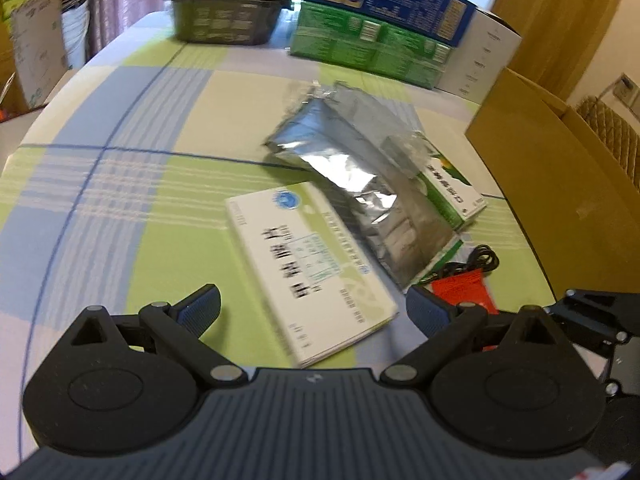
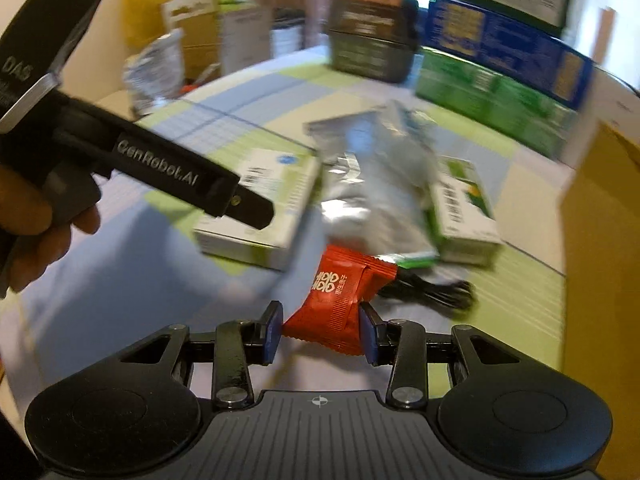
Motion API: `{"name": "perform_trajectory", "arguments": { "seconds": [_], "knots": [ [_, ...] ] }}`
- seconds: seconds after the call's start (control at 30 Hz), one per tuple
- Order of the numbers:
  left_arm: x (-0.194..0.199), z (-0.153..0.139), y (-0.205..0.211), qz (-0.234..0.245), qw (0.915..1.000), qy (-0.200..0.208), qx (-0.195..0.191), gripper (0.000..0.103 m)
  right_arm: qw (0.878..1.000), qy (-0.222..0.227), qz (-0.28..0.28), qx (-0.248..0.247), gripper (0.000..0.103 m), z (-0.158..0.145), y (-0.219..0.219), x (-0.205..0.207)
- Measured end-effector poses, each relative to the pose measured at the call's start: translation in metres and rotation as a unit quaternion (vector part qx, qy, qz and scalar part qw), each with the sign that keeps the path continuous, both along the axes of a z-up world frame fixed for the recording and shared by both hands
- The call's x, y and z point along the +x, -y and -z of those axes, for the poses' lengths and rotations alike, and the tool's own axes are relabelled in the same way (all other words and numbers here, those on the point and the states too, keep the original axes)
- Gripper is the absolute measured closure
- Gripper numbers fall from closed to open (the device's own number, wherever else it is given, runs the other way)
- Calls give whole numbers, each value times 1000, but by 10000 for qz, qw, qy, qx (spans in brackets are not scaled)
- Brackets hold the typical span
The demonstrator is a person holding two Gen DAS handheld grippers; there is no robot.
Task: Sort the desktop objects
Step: 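Grasp the white tablet box with the left gripper while the right holds the candy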
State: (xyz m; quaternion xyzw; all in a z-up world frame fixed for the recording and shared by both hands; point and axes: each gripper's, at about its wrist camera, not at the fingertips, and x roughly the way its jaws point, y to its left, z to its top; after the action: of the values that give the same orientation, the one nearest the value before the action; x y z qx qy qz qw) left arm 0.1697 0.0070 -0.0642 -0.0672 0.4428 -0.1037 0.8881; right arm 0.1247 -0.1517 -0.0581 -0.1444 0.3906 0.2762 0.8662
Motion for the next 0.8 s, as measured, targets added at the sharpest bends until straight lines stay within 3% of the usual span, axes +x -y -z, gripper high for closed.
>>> {"name": "perform_trajectory", "arguments": {
  "seconds": [0.17, 0.27, 0.43, 0.57, 0.8],
  "knots": [
    [11, 4, 18, -36, 9997, 144, 200, 8, 9991, 57, 417, -62, 66, -3, 17, 2],
    [19, 11, 22, -61, 9994, 28, 340, 9, 9986, 35, 528, -67, 66, -2, 21, 5],
    [23, 22, 24, -88, 9980, -76, 619, 21, 9975, -42, 698, 69, 66, -2, 27, 1],
    [7, 16, 23, 65, 9965, -54, 830, 34, 9958, -171, 852, 270, 66, -4, 33, 3],
    [-59, 5, 32, 565, 9935, -149, 975, 35, 9883, -519, 1248, 707, 66, -8, 54, -17]
  ]
}}
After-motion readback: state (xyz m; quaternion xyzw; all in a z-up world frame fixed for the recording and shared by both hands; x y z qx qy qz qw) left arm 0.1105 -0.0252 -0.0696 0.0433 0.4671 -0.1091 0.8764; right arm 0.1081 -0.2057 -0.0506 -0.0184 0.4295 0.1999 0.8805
